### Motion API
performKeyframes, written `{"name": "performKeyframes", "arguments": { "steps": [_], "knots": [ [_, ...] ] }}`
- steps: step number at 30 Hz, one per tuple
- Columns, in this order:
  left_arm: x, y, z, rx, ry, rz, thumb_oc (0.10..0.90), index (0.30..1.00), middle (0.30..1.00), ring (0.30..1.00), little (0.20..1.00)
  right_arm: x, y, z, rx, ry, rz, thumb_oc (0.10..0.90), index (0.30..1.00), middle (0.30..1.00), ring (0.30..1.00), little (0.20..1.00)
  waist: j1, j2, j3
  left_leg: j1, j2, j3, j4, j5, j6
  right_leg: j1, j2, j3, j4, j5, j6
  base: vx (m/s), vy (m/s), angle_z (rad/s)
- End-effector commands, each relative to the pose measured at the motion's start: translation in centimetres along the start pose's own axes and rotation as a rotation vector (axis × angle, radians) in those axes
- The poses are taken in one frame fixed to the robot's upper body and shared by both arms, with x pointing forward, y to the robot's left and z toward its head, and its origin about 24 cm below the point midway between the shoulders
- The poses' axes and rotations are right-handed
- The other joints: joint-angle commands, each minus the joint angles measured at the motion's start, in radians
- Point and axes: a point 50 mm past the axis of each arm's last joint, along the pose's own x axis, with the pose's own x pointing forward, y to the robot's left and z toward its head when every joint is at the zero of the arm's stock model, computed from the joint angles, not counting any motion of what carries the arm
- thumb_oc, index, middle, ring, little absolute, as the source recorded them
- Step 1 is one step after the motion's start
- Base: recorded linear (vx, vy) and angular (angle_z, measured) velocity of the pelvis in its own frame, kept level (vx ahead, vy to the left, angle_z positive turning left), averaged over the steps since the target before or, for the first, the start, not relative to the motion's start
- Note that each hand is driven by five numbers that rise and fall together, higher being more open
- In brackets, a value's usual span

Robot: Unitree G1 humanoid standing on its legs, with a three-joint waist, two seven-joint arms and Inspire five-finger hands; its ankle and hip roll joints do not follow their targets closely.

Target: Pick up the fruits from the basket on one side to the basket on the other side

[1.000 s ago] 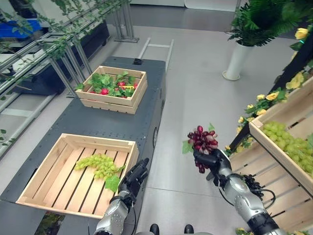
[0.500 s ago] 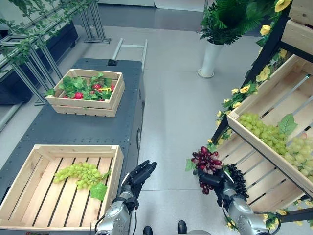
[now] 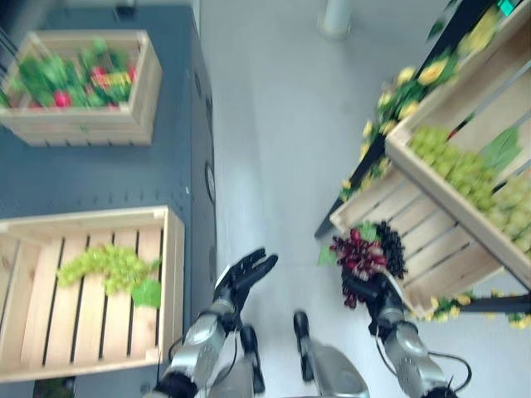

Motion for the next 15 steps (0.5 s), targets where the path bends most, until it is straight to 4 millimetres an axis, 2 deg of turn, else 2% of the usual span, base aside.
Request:
{"name": "performKeyframes", "arguments": {
  "steps": [1,2,3,4,5,8,10,14,15],
  "knots": [
    [0.9,-2.8,3.6,-0.034,-0.202,-0.104,0.8,0.9,0.9,0.9,0.9,0.8,-0.6,8.4,0.073,-0.427,-0.039,0.4,0.3,0.3,0.3,0.3,-0.01,0.021,0.01,-0.072,-0.024,-0.033,0.181,-0.141,0.01,-0.051,0.045,-0.042,0.171,-0.074,-0.032,-0.1,-0.022,0.02],
    [1.0,-3.1,3.7,-0.028,-0.205,-0.114,0.8,0.9,0.9,0.9,0.9,0.9,-0.7,9.0,0.075,-0.453,-0.048,0.4,0.3,0.3,0.3,0.3,-0.01,0.022,0.017,-0.089,-0.026,-0.036,0.199,-0.148,0.012,-0.07,0.044,-0.043,0.19,-0.079,-0.032,-0.15,-0.041,-0.02],
    [1.2,-3.6,4.1,-0.002,-0.208,-0.141,0.8,0.9,0.9,0.9,0.9,0.9,-0.8,10.5,0.075,-0.514,-0.064,0.4,0.3,0.3,0.3,0.3,-0.01,0.026,0.038,-0.139,-0.034,-0.042,0.253,-0.164,0.014,-0.117,0.046,-0.041,0.229,-0.087,-0.037,-0.13,-0.043,0.0],
    [1.2,-3.7,4.1,0.004,-0.206,-0.144,0.8,0.9,0.9,0.9,0.9,1.0,-0.8,10.7,0.076,-0.523,-0.066,0.4,0.3,0.3,0.3,0.3,-0.01,0.027,0.04,-0.148,-0.035,-0.043,0.261,-0.166,0.015,-0.125,0.046,-0.041,0.236,-0.088,-0.038,-0.19,-0.041,-0.02],
    [1.4,-4.1,4.2,0.023,-0.203,-0.164,0.8,0.9,0.9,0.9,0.9,1.1,-1.0,12.4,0.069,-0.572,-0.07,0.4,0.3,0.3,0.3,0.3,-0.012,0.031,0.058,-0.185,-0.039,-0.039,0.3,-0.176,0.015,-0.164,0.045,-0.051,0.265,-0.094,-0.042,-0.11,-0.016,-0.02],
    [1.6,-4.5,4.6,0.039,-0.211,-0.181,0.8,0.9,0.9,0.9,0.9,1.2,-1.0,14.0,0.039,-0.628,-0.081,0.4,0.3,0.3,0.3,0.3,-0.01,0.038,0.073,-0.231,-0.047,-0.044,0.34,-0.187,0.014,-0.208,0.045,-0.059,0.303,-0.105,-0.047,-0.11,0.001,-0.02],
    [2.0,-5.0,5.6,0.06,-0.241,-0.201,0.8,0.9,0.9,0.9,0.9,1.5,-1.0,16.0,0.004,-0.683,-0.102,0.4,0.3,0.3,0.3,0.3,-0.01,0.041,0.089,-0.273,-0.053,-0.049,0.38,-0.198,0.014,-0.252,0.05,-0.06,0.341,-0.115,-0.051,-0.09,-0.009,-0.11],
    [2.4,-5.6,6.9,0.109,-0.268,-0.227,0.8,0.9,0.9,0.9,0.9,1.6,-1.6,18.0,-0.024,-0.745,-0.15,0.4,0.3,0.3,0.3,0.3,-0.01,0.044,0.105,-0.328,-0.055,-0.058,0.444,-0.219,0.014,-0.302,0.055,-0.06,0.404,-0.133,-0.057,-0.06,-0.067,-0.1],
    [2.5,-5.6,7.3,0.127,-0.273,-0.232,0.8,0.9,0.9,0.9,0.9,1.6,-1.6,19.2,-0.055,-0.783,-0.181,0.4,0.3,0.3,0.3,0.3,-0.01,0.043,0.108,-0.352,-0.052,-0.058,0.472,-0.229,0.014,-0.325,0.055,-0.064,0.433,-0.142,-0.059,-0.03,-0.052,0.04]
  ]
}}
